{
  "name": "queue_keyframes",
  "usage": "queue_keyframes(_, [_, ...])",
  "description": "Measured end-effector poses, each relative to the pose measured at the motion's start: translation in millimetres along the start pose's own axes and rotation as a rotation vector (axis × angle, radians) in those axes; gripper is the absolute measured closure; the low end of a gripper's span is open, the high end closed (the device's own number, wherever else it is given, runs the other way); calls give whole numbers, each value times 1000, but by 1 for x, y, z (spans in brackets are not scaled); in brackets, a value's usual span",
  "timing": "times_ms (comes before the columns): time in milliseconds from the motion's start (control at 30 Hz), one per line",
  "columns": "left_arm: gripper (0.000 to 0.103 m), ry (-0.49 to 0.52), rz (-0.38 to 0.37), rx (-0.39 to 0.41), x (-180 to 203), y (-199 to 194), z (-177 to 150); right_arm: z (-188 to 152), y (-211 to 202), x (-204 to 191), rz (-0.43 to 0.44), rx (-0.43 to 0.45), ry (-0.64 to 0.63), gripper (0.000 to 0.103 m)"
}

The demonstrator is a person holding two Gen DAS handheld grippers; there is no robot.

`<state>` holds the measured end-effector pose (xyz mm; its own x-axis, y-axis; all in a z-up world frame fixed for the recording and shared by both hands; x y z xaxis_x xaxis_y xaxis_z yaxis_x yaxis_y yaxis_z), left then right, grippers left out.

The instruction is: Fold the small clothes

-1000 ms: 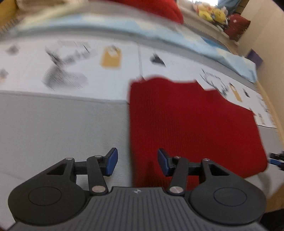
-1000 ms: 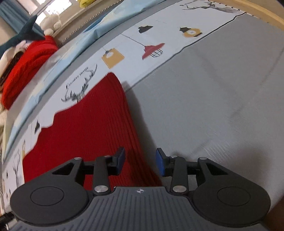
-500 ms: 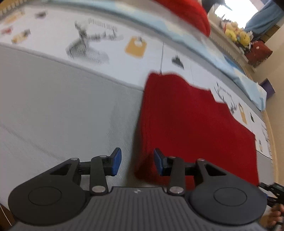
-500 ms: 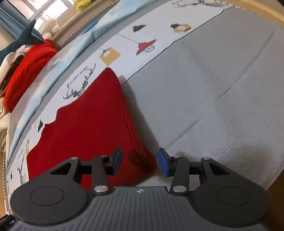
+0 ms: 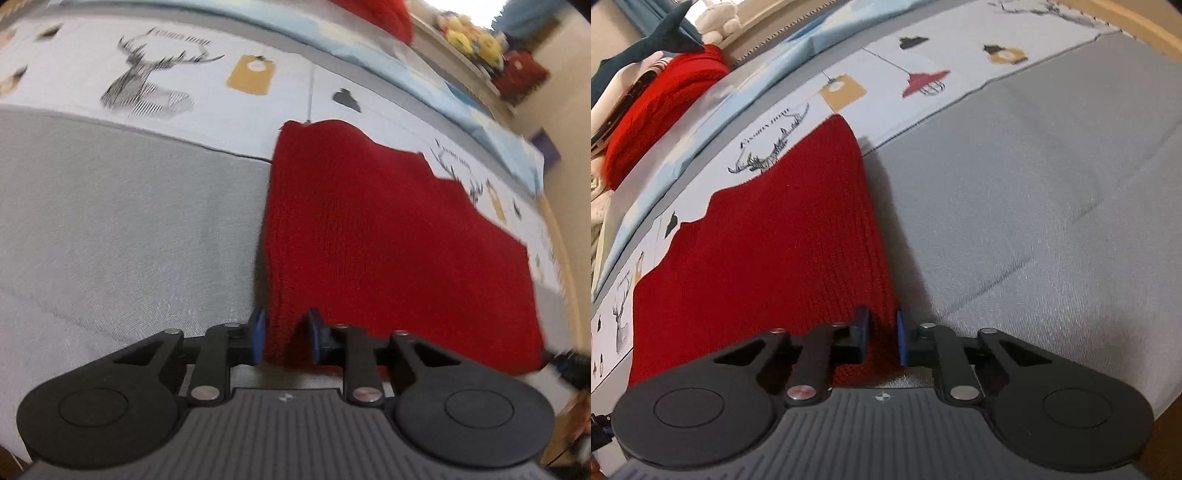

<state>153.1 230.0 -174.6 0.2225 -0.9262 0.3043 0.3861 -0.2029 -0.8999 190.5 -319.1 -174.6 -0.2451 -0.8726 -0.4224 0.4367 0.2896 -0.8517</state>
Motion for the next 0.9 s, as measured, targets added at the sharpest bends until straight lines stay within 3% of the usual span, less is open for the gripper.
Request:
queue_keyframes(100, [89,86,4,32,7,-9,-3,6,-18,3,47,61,27,92])
queue_keyframes(233, [89,109,-63,72,12,-31,-11,10,-38,8,83,109,54,92])
queue_keyframes(367, [89,87,21,-4,2,-16,-17,4,-16,28,-3,15,116,92])
queue_keyframes(467, [87,107,68,48,0,-21,-8,3,-5,29,-29,-23,118,89])
queue_keyframes(533, [87,108,13,110,9,-34,-2,7,-15,21,-54,38,77,87])
queue_keyframes(633, [87,127,-59,92,23,-30,-3,11,-26,7,-55,101,-2,86])
queue_keyframes(700, [83,188,-32,26,33,-13,-11,7,-17,3,-20,52,-7,81])
queue_keyframes(767, [83,279,78,-57,37,10,-23,0,-1,8,-37,-30,9,81])
queue_keyframes(833, [83,325,127,-72,39,17,-29,-7,9,17,-111,-81,5,81])
queue_keyframes(900, [83,342,139,-50,43,15,-28,-5,7,17,-123,-68,-3,81])
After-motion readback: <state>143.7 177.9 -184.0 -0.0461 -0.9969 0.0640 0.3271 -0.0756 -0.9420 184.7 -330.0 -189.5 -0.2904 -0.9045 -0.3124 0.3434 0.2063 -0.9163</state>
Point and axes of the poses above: each gripper's, at about its wrist camera, not at the fingertips, and y roughly the way its jaws point, x to its right, z to its top, the point moved 9 cm from there along y, roughly the way its jaws point, and after that the axes turned 8 degrees about -x, right-handed, at the moved point
